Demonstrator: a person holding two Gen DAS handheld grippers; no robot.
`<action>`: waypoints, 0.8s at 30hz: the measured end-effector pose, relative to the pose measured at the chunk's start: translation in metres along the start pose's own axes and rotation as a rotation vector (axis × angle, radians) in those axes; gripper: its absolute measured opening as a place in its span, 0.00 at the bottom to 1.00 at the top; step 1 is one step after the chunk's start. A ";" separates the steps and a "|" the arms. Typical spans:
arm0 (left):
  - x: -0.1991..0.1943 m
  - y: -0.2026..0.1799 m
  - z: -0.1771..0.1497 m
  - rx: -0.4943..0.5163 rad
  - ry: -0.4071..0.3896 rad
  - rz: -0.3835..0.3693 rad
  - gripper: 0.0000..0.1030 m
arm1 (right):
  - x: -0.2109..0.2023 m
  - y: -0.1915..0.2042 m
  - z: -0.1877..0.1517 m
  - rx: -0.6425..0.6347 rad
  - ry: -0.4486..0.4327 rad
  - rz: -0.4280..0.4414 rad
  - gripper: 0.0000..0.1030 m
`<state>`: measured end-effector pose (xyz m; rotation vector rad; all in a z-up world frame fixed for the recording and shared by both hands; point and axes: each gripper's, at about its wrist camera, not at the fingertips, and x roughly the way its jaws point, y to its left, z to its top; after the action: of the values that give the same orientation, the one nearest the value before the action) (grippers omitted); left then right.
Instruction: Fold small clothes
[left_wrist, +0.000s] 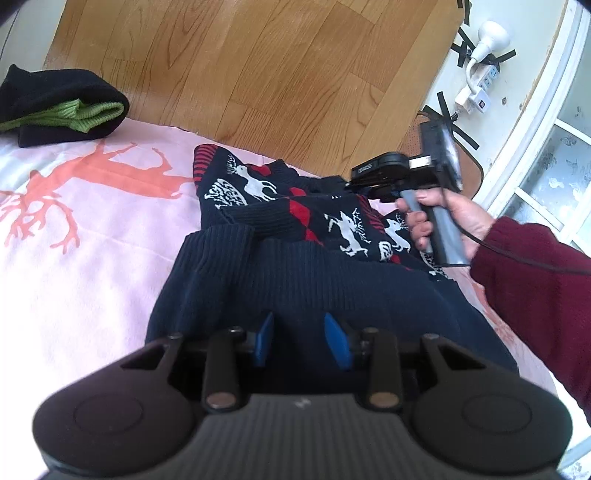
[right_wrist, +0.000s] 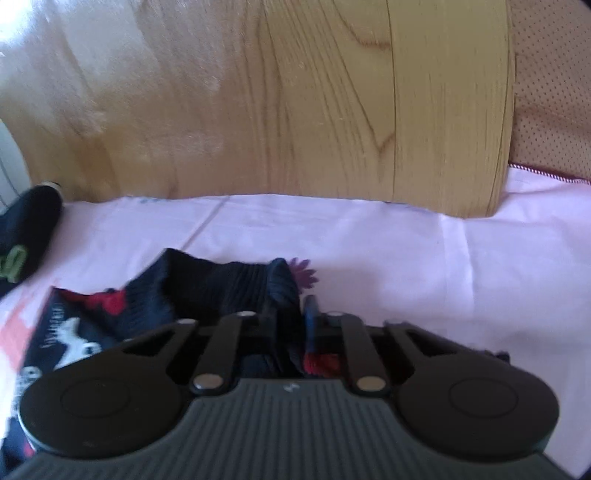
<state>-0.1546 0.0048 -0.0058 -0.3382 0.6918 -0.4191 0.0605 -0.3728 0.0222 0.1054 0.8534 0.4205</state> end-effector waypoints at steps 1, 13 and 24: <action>0.000 0.000 0.000 -0.003 -0.002 -0.001 0.32 | -0.008 0.000 0.000 0.000 -0.013 0.016 0.13; -0.059 0.041 0.007 -0.199 -0.034 -0.034 0.50 | -0.181 0.055 -0.079 -0.220 -0.202 0.306 0.12; -0.106 0.078 0.016 -0.337 -0.115 -0.057 0.79 | -0.243 0.048 -0.207 -0.267 -0.162 0.393 0.12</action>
<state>-0.1969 0.1253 0.0291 -0.6966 0.6403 -0.3332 -0.2509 -0.4416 0.0703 0.0584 0.6090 0.8786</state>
